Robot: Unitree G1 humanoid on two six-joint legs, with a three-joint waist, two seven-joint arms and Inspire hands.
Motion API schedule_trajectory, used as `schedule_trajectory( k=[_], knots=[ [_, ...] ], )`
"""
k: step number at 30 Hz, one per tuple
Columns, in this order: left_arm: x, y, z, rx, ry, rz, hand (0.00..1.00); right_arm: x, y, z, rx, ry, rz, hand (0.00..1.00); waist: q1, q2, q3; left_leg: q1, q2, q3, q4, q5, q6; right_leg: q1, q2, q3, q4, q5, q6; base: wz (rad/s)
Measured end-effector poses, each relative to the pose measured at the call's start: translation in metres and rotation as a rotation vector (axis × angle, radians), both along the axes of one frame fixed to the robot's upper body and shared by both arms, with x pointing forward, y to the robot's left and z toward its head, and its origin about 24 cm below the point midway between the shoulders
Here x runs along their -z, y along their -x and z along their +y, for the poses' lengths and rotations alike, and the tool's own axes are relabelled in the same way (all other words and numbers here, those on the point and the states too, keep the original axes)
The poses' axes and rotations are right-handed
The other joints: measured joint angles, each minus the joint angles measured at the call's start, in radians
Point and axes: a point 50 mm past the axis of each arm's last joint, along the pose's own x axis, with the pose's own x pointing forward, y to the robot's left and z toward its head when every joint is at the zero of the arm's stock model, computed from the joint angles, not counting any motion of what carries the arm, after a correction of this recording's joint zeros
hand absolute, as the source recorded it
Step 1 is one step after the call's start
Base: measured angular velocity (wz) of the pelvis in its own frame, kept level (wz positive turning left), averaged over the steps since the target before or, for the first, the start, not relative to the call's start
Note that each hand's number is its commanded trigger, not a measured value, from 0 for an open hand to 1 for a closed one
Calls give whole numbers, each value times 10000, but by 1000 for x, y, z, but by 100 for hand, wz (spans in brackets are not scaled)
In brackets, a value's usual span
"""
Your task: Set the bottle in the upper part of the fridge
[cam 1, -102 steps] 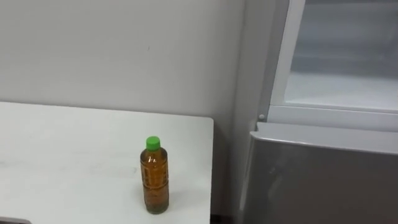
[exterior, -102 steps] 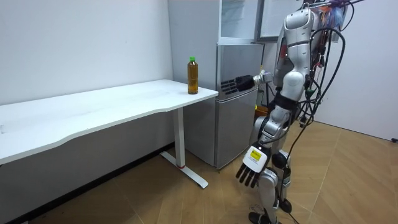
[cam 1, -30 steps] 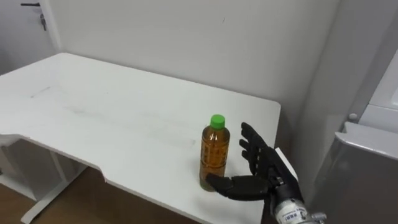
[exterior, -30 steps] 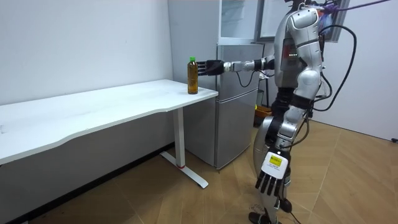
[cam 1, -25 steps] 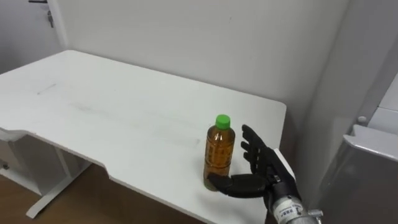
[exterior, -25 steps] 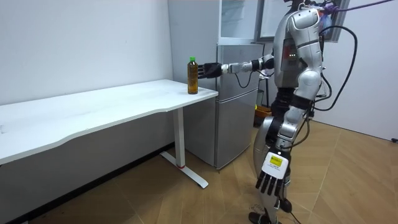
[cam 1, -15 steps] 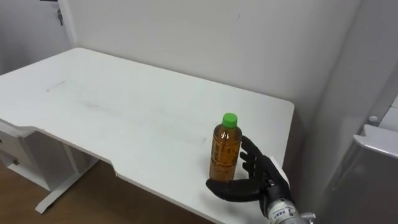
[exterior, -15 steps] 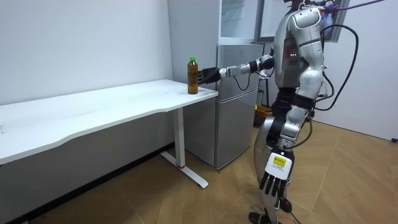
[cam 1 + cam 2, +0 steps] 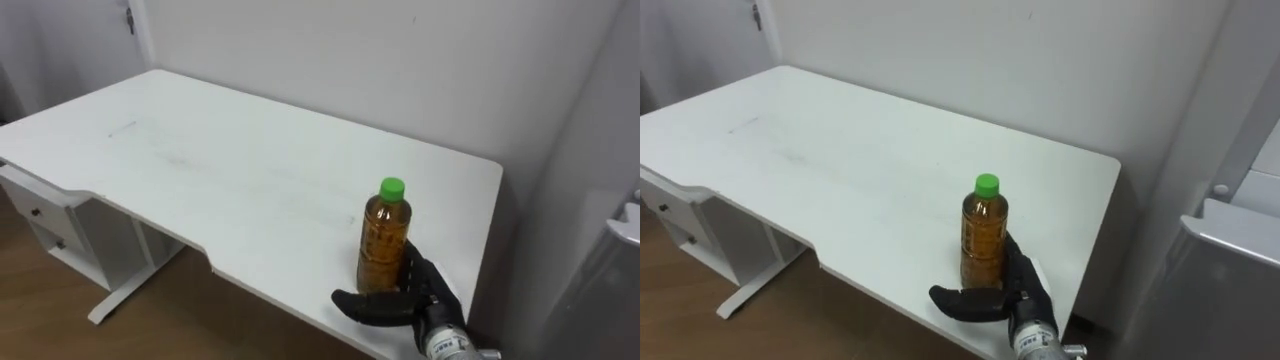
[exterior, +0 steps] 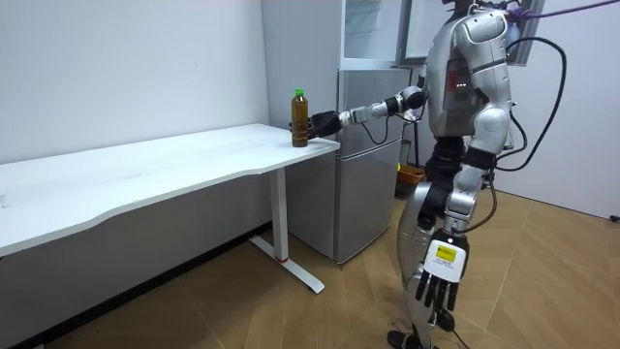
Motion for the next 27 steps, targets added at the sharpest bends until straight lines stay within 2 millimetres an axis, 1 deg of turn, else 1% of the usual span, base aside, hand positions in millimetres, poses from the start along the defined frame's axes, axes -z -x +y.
schedule_trajectory(
  k=[5,7,11,13,17,20,24,27],
  knots=[
    [0,1,0,-12,1,37,0,2,-3,1,331,47,98,0,-7,-1,-3,-1,-15,-29,-2,39,7,18,-20,-57,15,0,0,2],
    [0,1,-1,88,-20,64,0,2,-5,1,553,40,164,0,-27,-1,-4,-41,-31,-96,4,79,12,19,-42,-197,30,4,-7,11],
    [1,1,-3,259,-51,102,0,2,-6,0,742,47,214,0,-9,4,-1,-112,-52,-218,100,101,12,52,-52,-321,33,11,-18,13],
    [1,0,-4,233,-51,125,0,2,-7,-5,1143,-305,308,0,-28,10,-1,-214,-65,-330,182,101,12,62,-69,-470,40,12,-19,16],
    [1,2,-4,95,-18,192,0,0,-9,-8,1512,-763,434,0,-9,55,-10,-258,-74,-335,186,107,21,36,-79,-488,47,20,-33,3],
    [1,2,-5,96,14,195,0,0,-11,-9,1762,-687,488,0,-13,108,-22,-248,-93,-333,188,117,33,36,-94,-490,55,21,-34,0],
    [3,2,-11,57,162,186,0,0,-12,-15,2156,-715,518,0,-27,202,-62,-244,-131,-336,186,136,63,26,-129,-490,54,22,-31,0],
    [3,2,-14,45,255,197,0,0,-12,-18,2489,-680,559,0,-29,215,-64,-242,-148,-362,190,148,65,29,-138,-491,50,22,-30,0]
  ],
)
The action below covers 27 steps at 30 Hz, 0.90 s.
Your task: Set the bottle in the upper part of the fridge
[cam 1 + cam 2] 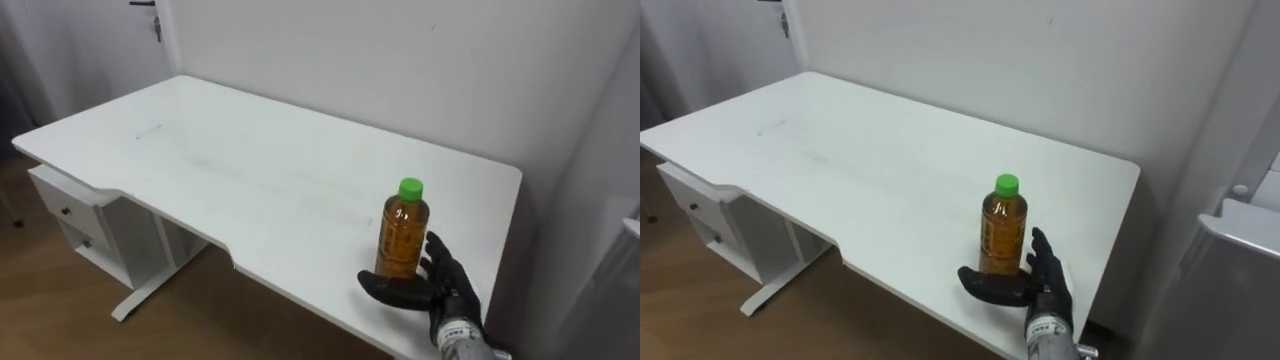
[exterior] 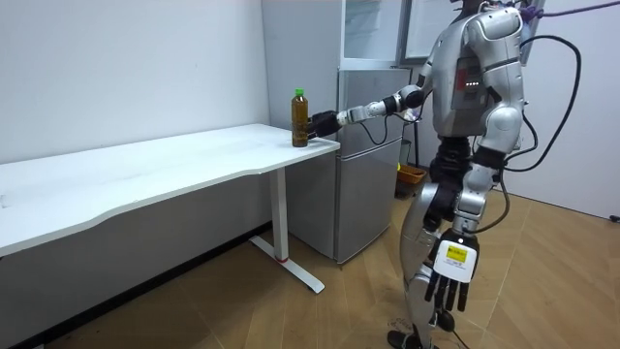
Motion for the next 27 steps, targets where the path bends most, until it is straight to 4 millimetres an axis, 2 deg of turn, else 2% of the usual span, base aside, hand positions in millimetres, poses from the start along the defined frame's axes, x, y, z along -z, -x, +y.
schedule_trajectory(
  k=[12,23,27],
  knots=[
    [0,0,-3,-1,94,-63,0,2,-3,-7,934,469,215,0,38,8,27,-39,-34,-219,-19,60,-19,46,-14,-259,-1,0,0,5],
    [0,-2,-3,-278,265,-409,0,-6,-6,-11,1550,689,-200,0,51,-116,84,-443,-36,-232,-3,102,-22,-414,-42,-267,133,0,-1,0],
    [0,-5,-3,-227,298,-562,0,-12,-8,-11,1457,1738,-592,0,306,-149,88,-604,-22,-136,-12,120,-20,-632,-44,-167,162,2,-4,-7]
  ],
)
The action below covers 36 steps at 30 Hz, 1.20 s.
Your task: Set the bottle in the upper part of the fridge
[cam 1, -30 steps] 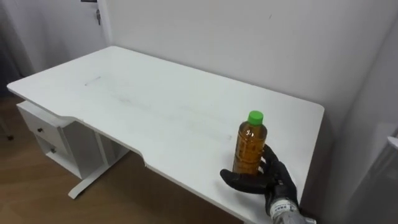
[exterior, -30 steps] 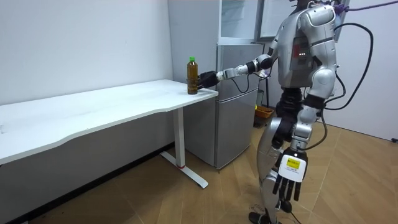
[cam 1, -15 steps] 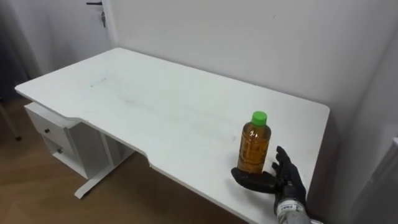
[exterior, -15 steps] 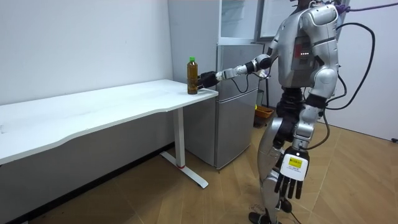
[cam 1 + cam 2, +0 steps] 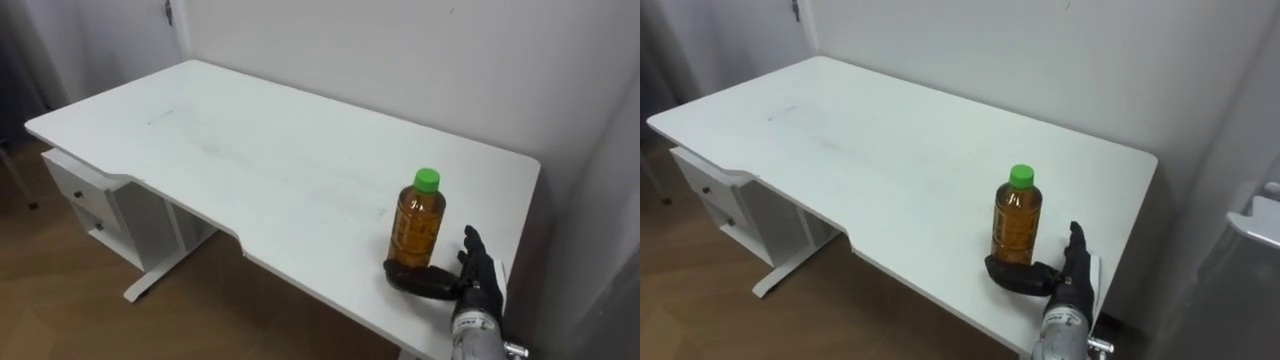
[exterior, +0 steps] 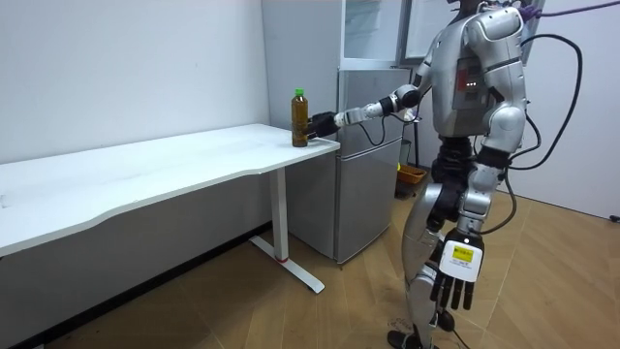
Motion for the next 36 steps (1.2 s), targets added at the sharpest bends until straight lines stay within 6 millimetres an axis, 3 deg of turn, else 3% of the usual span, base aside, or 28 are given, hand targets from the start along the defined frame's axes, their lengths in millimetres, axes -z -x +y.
schedule_trajectory(
  k=[12,28,29,30,36],
  knots=[
    [0,1,2,-93,150,16,0,-15,-7,3,120,392,-464,0,271,-131,12,-266,-23,-157,20,24,3,-201,-16,-59,3,0,0,1],
    [1,4,5,-906,254,30,0,-13,-6,9,-54,615,-406,0,519,-146,22,-270,-32,-209,18,34,-2,-198,-77,-87,2,0,1,1],
    [0,4,5,-997,257,22,0,-13,-6,9,-47,592,-389,35,519,-157,29,-270,-32,-210,17,34,-2,-198,-77,-96,2,0,0,0],
    [0,4,6,-1014,203,12,0,-12,-6,9,-50,592,-384,100,519,-169,41,-273,-32,-210,18,34,-2,-199,-76,-95,1,0,0,0],
    [0,3,6,-1015,81,-61,0,-8,-7,6,-25,624,-154,100,520,-190,57,-283,-38,-215,19,34,-1,-201,-76,-131,1,0,0,0]
  ],
)
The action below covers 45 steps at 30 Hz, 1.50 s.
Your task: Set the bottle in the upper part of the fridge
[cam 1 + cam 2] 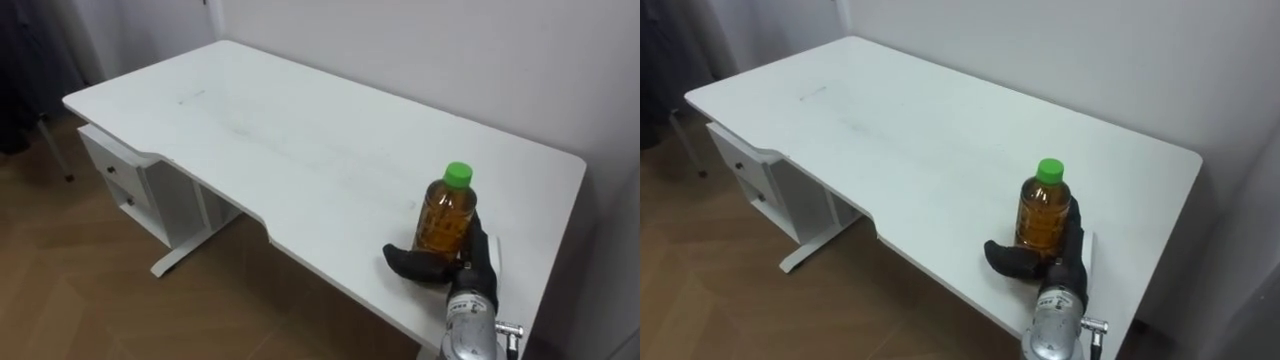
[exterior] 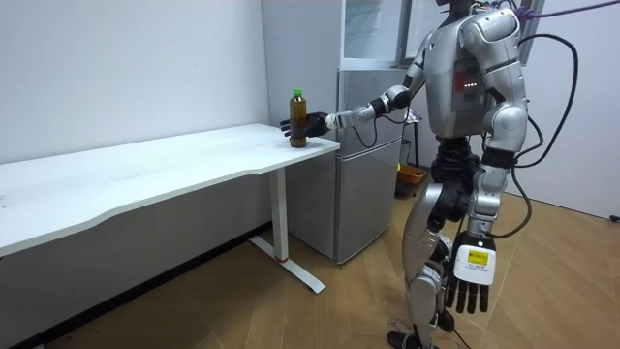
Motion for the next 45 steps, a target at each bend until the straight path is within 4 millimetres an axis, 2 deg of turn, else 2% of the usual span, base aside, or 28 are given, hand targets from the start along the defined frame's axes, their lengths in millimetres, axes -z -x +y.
schedule_trajectory(
  k=[7,11,13,20,25,30,35,36,37,38,40,44,45],
  knots=[
    [0,0,2,-86,-216,-54,0,4,-4,-23,497,298,304,100,8,15,19,40,0,6,20,0,0,53,55,45,0,0,0,0],
    [0,0,2,-86,-222,-45,0,3,-6,-27,443,351,334,100,11,15,58,70,2,15,14,0,0,70,58,58,-8,0,0,0],
    [0,0,2,-79,-203,-36,0,4,-6,-29,424,383,373,100,14,-4,119,138,9,26,-11,0,0,128,62,61,-22,0,0,0],
    [0,-2,1,29,-162,-81,0,4,-7,-30,142,172,365,100,-1,-27,116,145,13,20,-21,-1,0,123,73,68,-24,0,0,0],
    [-2,-1,8,-124,-328,-174,0,7,-1,-21,-770,-238,520,100,-90,-133,44,188,21,77,-23,-1,0,122,86,217,-34,0,-1,-3],
    [-4,2,15,-582,-492,-269,0,7,7,-10,-1842,-541,470,100,-303,-158,18,356,36,270,-17,-1,1,190,81,444,-36,3,-5,-11],
    [-5,9,19,-619,-709,-201,0,-20,18,-4,-2850,-635,-839,100,-771,-168,-15,672,63,521,-28,-1,1,399,78,738,-48,24,-10,-17],
    [-5,14,21,-650,-814,-123,0,-27,20,-3,-3032,-617,-1127,100,-903,-163,-70,856,64,570,-70,-1,1,533,76,829,-49,26,-8,-23],
    [-6,19,23,-835,-899,-81,0,-32,23,-4,-3177,-580,-1381,100,-1011,-188,-245,987,81,662,-168,-1,1,593,77,889,-48,28,-5,-23],
    [-6,21,24,-926,-935,-60,0,-35,25,-5,-3237,-537,-1528,100,-1039,-193,-319,1081,98,730,-254,-1,1,620,83,931,-47,28,-4,-27],
    [-6,28,26,-1172,-1057,45,0,-51,27,-6,-3404,-278,-2169,100,-1230,-181,-347,1473,176,971,-427,-1,1,831,142,1158,-47,50,-33,-31],
    [-7,29,28,-1317,-1198,27,0,-73,29,-11,-3390,41,-3101,100,-1567,-128,-350,1778,250,1100,-575,1,-8,1030,172,1255,-42,94,-93,-11],
    [-7,32,28,-1333,-1195,103,0,-79,31,-11,-3475,0,-3330,100,-1693,-78,-372,1880,252,1111,-578,-1,-11,1101,207,1299,-29,98,-96,-11]
  ],
)
